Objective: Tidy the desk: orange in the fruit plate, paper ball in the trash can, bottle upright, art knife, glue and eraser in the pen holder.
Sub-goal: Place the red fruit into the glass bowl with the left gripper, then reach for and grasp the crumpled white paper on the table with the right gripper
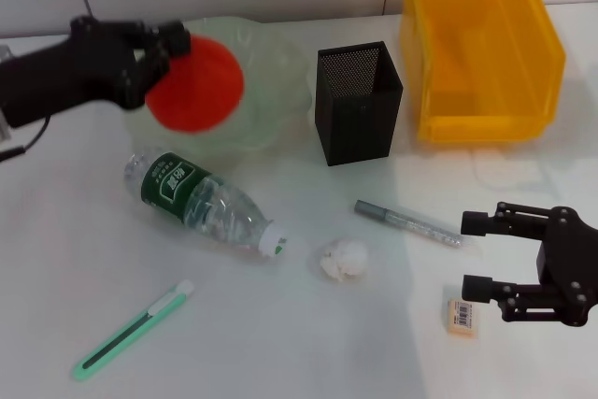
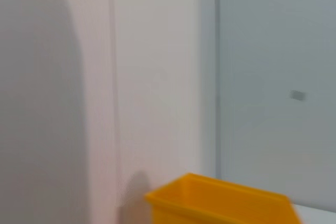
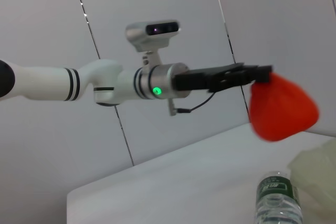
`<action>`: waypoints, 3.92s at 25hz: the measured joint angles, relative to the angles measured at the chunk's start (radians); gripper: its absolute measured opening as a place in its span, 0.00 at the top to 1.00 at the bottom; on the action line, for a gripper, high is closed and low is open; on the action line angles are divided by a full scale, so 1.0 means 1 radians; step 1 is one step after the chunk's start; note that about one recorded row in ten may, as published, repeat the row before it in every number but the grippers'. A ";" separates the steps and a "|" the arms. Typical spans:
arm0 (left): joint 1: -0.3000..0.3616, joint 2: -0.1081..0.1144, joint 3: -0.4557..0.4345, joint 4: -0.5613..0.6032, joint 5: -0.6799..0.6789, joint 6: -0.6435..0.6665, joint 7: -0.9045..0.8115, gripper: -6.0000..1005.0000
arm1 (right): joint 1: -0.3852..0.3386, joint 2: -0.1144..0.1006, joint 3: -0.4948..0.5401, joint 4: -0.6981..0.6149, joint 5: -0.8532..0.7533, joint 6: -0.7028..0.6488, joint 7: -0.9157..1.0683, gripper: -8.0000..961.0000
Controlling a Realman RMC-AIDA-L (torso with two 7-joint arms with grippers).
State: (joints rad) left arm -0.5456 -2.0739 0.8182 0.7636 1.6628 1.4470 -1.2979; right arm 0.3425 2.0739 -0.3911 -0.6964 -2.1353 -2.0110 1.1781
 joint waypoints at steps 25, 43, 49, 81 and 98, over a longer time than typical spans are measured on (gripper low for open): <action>-0.155 -0.005 0.157 -0.216 -0.085 -0.529 0.080 0.72 | 0.009 0.002 -0.003 0.005 0.000 0.016 0.000 0.19; 0.069 0.001 0.165 -0.171 -0.091 0.126 0.231 0.25 | 0.023 -0.002 0.038 -0.267 0.077 -0.010 0.262 0.19; 0.147 0.006 0.169 -0.273 -0.090 0.227 0.388 0.17 | 0.080 -0.014 -0.080 -0.566 0.040 -0.017 0.581 0.19; 0.208 0.008 0.180 -0.283 -0.032 0.188 0.380 0.18 | 0.290 0.010 -1.197 -0.627 -0.365 0.509 1.283 0.19; 0.205 0.009 0.180 -0.284 -0.030 0.186 0.364 0.18 | 0.321 0.014 -1.321 -0.548 -0.353 0.610 1.343 0.19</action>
State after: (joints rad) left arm -0.3401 -2.0652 0.9986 0.4801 1.6326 1.6326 -0.9343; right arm 0.6638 2.0878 -1.7117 -1.2444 -2.4886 -1.4005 2.5209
